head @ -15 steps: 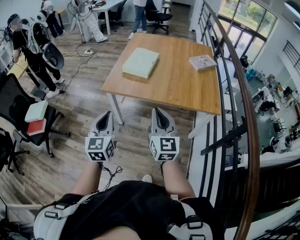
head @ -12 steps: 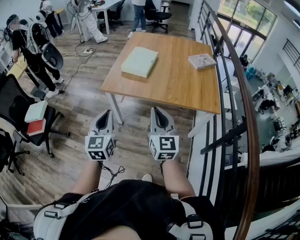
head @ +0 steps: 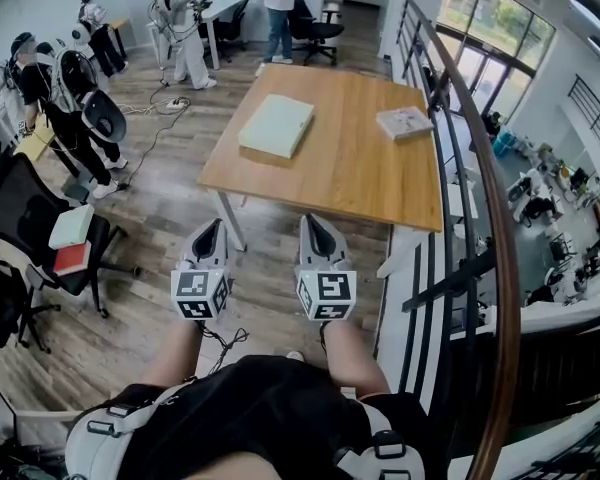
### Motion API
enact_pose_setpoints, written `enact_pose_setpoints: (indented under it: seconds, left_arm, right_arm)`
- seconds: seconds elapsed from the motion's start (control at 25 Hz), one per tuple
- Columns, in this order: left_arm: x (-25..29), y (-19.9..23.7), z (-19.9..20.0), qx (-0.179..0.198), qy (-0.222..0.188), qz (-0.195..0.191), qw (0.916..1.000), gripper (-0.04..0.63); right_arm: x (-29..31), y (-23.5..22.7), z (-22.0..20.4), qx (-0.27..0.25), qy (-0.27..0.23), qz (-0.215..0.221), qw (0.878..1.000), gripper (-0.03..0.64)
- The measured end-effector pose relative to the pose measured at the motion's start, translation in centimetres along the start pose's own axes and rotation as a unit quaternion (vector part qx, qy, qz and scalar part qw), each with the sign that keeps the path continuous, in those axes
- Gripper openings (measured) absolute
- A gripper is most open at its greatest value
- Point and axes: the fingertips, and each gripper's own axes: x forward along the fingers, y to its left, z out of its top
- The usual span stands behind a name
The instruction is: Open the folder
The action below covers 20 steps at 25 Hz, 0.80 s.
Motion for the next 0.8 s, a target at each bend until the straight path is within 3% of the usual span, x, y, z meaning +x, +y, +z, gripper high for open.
enact_pose_setpoints:
  seconds: [0.8]
  left_arm:
    - [4.7,-2.4,-0.9,0.029,0.004,0.007,0.9995,-0.001]
  right_arm:
    - [1.8,-5.4,-1.8,0.024,0.006,-0.005,1.0,0.006]
